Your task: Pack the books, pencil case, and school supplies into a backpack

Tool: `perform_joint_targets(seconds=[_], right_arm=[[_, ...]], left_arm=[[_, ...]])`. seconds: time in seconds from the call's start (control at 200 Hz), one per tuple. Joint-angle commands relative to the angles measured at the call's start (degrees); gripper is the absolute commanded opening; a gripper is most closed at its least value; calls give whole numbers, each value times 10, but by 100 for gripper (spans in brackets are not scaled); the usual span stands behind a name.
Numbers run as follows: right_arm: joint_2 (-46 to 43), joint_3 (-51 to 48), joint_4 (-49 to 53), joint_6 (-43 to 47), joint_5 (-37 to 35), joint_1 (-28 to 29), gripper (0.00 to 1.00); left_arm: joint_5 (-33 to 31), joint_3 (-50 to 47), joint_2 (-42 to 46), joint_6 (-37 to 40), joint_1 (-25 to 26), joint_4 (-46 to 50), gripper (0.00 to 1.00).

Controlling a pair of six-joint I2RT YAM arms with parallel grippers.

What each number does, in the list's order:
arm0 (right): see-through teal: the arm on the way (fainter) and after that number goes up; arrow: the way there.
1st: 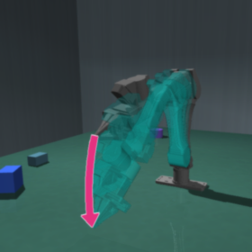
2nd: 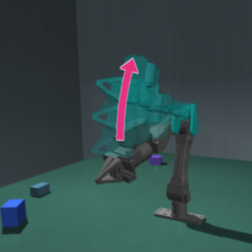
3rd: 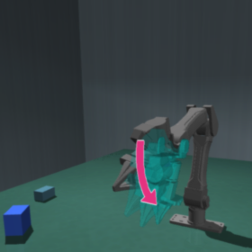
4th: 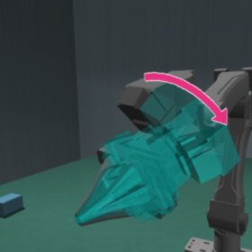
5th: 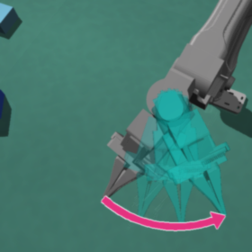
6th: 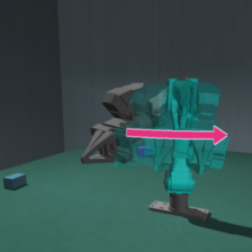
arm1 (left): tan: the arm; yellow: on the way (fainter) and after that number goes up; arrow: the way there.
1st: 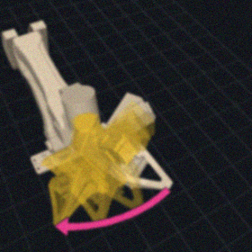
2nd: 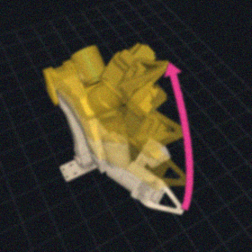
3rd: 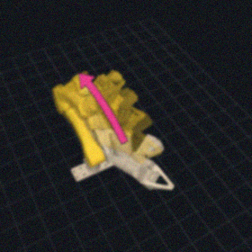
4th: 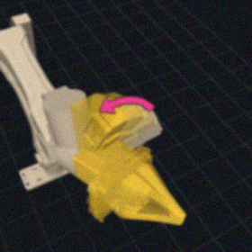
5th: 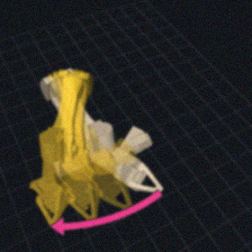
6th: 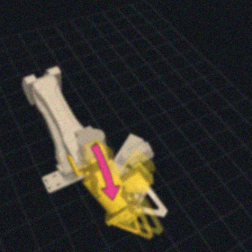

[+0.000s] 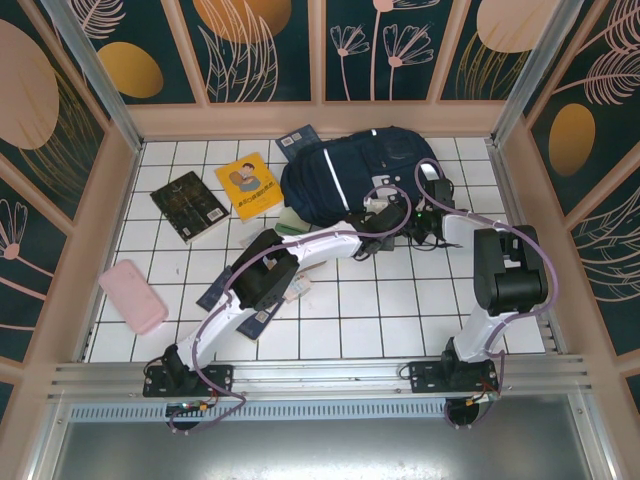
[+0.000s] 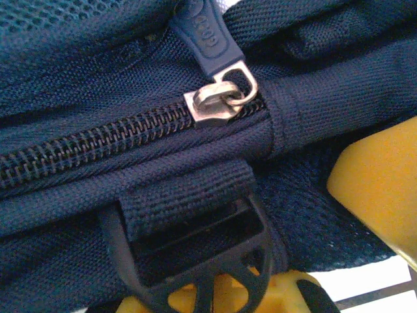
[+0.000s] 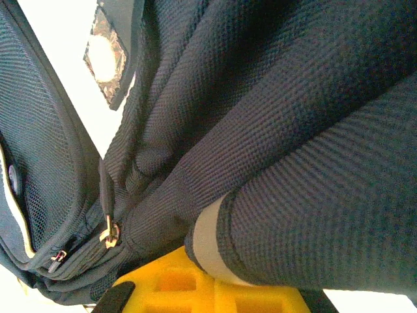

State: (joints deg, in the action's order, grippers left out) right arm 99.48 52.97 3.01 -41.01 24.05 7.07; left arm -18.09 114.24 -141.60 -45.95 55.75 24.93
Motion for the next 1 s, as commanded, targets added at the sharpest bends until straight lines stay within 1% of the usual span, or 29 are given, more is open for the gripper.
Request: perform_joint_targets(seconds=[0.0,0.17,0.365,0.6,0.735,0.795,0.866,0.946,0.966,0.996], right_arm=[[-25,-5,3,-4,16,6,0],[-45,-9,15,0,4,-9,0],[-72,-29,23,5,0,-50,0],[-108,-55,37,18,2,-104,0],[-118,-58,43,27,1,-143,0],[-114,-55,43,27,6,-160,0],[-108,-45,44,26,10,-174,0],[-101,-29,50,27,11,-178,0],[-99,-26,50,26,10,-178,5],[-99,-24,50,23,13,-177,16]], left_arm=[[-8,-6,-20,-13,-2,34,0],[-67,-47,24,-25,-3,65,0],[-90,-132,85,-30,-11,67,0],[-110,-221,174,-22,-49,70,0],[-123,-273,227,16,-77,51,0],[-113,-285,243,43,-90,39,0],[-99,-288,256,84,-94,25,0],[-41,-280,263,133,-93,-5,0],[-19,-277,263,141,-93,-12,0],[10,-273,264,152,-93,-23,0]])
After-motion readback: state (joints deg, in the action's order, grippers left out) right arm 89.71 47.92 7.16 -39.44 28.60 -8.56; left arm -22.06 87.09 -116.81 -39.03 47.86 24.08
